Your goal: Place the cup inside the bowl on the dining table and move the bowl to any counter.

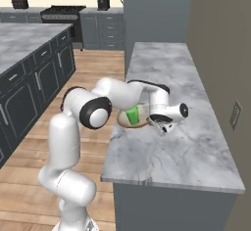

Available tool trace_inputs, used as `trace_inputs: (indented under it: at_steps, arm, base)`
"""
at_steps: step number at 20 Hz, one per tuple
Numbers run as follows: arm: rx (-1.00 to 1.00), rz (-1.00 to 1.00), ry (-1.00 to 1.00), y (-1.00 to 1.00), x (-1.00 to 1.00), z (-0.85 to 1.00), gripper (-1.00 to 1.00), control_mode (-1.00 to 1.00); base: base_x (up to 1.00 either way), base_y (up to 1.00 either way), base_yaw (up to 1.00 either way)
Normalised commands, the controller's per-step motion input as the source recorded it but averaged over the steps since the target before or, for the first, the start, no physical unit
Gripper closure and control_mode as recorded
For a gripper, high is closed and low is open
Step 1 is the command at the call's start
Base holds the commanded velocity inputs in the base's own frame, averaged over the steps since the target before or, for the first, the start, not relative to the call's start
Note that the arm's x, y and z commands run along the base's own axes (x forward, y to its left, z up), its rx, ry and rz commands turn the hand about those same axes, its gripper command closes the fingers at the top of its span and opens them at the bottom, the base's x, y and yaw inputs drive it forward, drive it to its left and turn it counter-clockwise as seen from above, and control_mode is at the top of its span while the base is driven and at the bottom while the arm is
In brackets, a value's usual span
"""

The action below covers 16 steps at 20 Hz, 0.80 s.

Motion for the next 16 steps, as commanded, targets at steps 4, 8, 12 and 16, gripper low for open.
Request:
trace_inputs:
  at_steps: [4, 8, 12, 16]
  arm:
    - [-0.01, -0.08, 0.00, -0.05, 0.01, -0.20, 1.00, -1.00]
    - [0.12, -0.10, 0.04, -0.07, 0.00, -0.16, 1.00, -1.00]
    - [0.08, -0.09, 0.12, -0.09, 0.00, -0.24, 1.00, -1.00]
    - [0.00, -0.07, 0.15, -0.08, 0.00, -0.31, 1.00, -1.00]
  base:
    - [0.00, 0.00, 0.00]
    - [0.00, 0.00, 0.00]
    - [0.00, 0.00, 0.00]
    - [0.00, 0.00, 0.00]
